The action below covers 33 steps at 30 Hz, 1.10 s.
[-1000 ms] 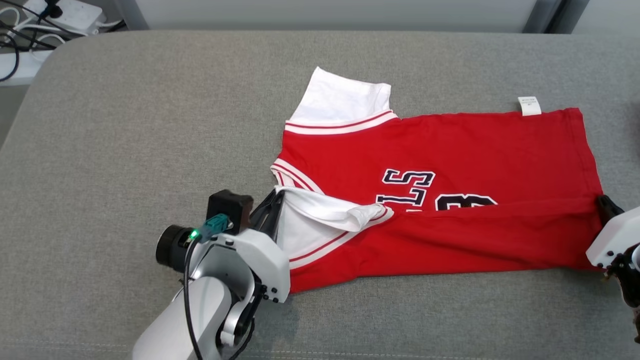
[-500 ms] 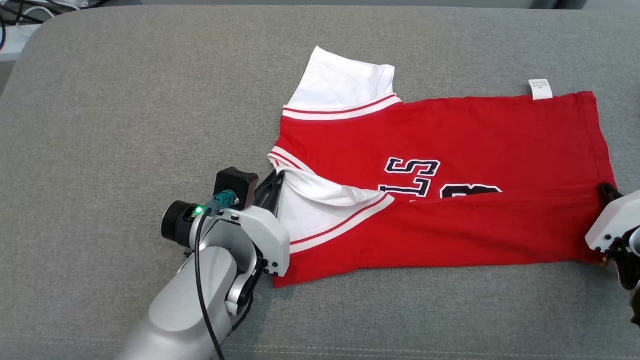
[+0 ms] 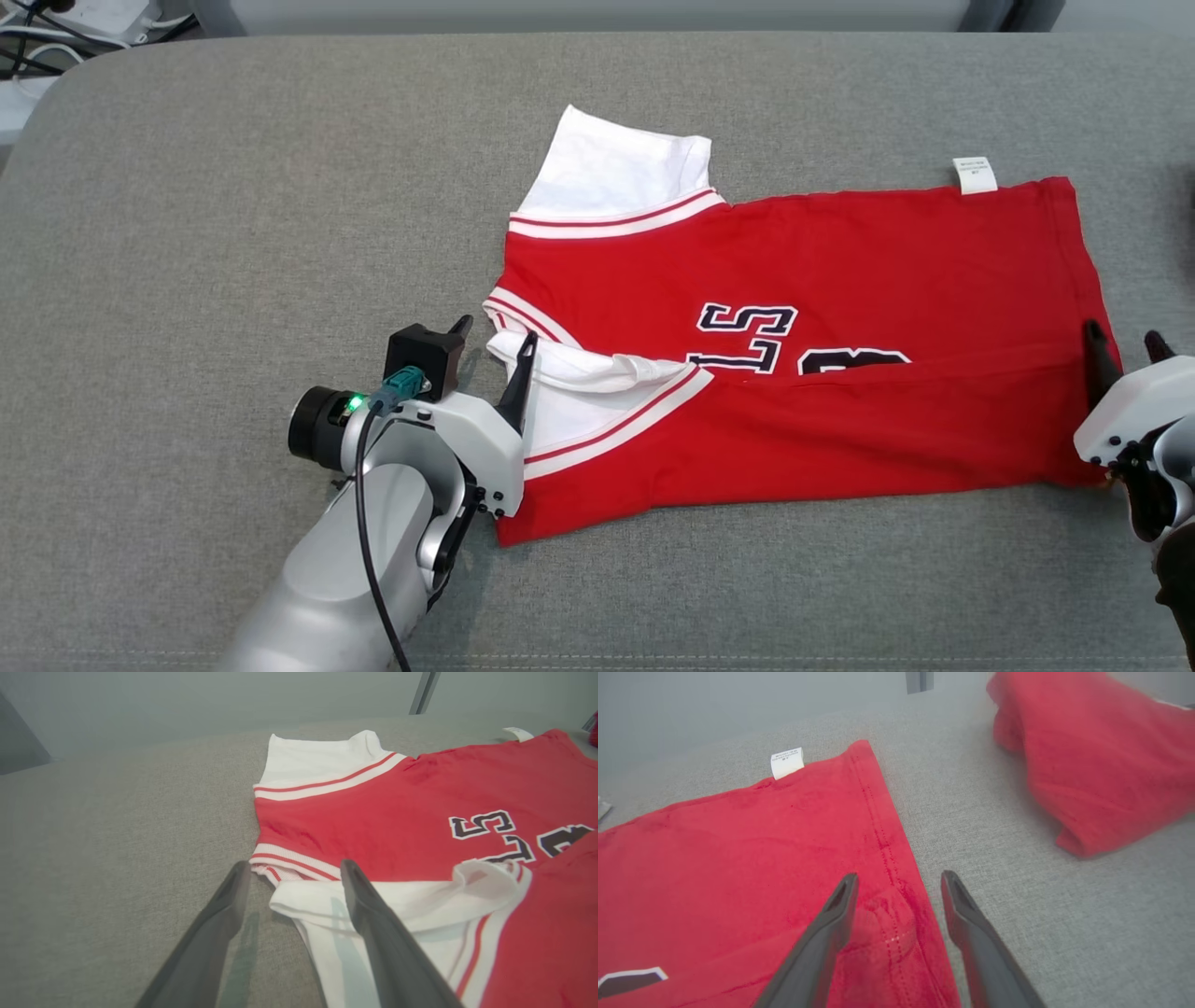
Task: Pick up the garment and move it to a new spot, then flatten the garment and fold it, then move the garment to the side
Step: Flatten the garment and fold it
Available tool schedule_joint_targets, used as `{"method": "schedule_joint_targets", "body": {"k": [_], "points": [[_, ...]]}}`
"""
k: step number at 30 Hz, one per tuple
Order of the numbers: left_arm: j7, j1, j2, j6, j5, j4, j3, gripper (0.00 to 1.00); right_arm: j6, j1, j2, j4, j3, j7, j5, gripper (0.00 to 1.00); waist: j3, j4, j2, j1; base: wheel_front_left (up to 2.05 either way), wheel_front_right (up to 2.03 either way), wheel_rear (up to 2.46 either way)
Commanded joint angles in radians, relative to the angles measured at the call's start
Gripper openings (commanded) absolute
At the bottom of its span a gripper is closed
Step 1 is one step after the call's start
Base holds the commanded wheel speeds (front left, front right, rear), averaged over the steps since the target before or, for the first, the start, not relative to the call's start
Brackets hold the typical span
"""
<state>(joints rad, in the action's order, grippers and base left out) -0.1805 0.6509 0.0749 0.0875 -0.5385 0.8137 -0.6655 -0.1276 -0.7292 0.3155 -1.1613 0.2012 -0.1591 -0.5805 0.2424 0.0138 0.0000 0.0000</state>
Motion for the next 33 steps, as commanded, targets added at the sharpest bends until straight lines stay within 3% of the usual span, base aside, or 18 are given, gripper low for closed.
{"method": "schedule_joint_targets", "body": {"k": [1,8,17,25,33], "points": [[-0.030,0.049,0.012,0.001,-0.002,-0.001,0.032,1.00,-0.003,0.002,0.007,0.032,0.029,-0.041,-0.009,1.00,-0.011,-0.006,0.0000,0.0000,0.00,0.00,0.00],[-0.071,0.006,0.008,0.019,-0.028,-0.017,0.076,1.00,-0.003,0.048,0.008,0.084,0.063,-0.092,-0.023,1.00,-0.050,-0.013,0.0000,0.0000,0.00,0.00,0.00],[-0.079,-0.214,0.010,0.034,-0.095,-0.154,0.130,1.00,-0.003,0.207,0.018,0.218,0.016,-0.102,0.002,1.00,-0.119,-0.013,0.0000,0.0000,0.00,0.00,0.00],[0.021,-0.384,0.019,0.084,-0.124,-0.234,0.097,1.00,-0.003,0.340,-0.004,0.280,-0.050,-0.103,0.036,1.00,-0.169,-0.015,0.0000,0.0000,0.00,0.00,0.00],[0.065,-0.433,0.020,0.116,-0.127,-0.249,0.074,1.00,-0.003,0.377,-0.015,0.290,-0.076,-0.103,0.059,1.00,-0.185,-0.026,0.0000,0.0000,0.00,0.00,0.00]]}}
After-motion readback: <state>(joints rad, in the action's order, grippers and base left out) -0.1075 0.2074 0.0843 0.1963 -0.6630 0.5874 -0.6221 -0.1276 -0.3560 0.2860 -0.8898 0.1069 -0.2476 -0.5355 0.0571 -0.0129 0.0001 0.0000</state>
